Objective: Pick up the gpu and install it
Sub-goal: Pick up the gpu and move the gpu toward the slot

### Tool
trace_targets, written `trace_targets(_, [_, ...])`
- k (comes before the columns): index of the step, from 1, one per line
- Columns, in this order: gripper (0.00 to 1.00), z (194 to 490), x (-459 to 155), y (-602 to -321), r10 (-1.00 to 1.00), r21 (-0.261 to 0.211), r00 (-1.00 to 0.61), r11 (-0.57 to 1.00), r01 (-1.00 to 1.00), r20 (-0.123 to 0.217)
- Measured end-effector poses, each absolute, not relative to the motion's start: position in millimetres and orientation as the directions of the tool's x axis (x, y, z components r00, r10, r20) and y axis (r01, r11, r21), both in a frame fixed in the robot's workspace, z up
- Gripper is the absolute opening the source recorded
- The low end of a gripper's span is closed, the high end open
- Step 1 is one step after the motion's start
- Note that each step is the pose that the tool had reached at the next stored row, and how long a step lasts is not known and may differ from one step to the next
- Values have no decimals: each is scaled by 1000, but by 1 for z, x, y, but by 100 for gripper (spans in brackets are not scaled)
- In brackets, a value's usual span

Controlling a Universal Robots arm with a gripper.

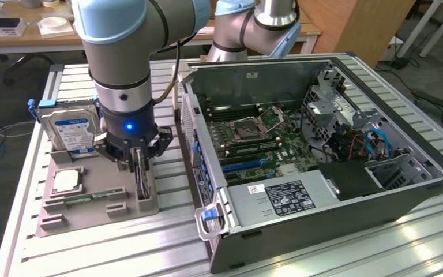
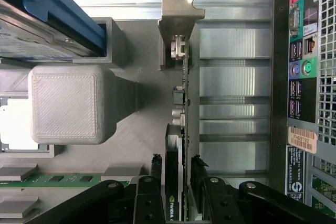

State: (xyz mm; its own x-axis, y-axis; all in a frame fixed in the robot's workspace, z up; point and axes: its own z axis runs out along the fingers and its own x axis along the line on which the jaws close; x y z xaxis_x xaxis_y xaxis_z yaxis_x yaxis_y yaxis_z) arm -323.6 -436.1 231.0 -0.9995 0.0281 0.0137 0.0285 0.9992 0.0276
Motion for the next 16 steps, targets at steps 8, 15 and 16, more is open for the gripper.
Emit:
trace_targets(8, [27,231,-324,-436,28,28,-1000,999,29,14])
trace_targets(15, [27,231,-324,-436,28,28,-1000,999,29,14])
trace_targets(16, [27,231,-324,-436,28,28,-1000,999,29,14])
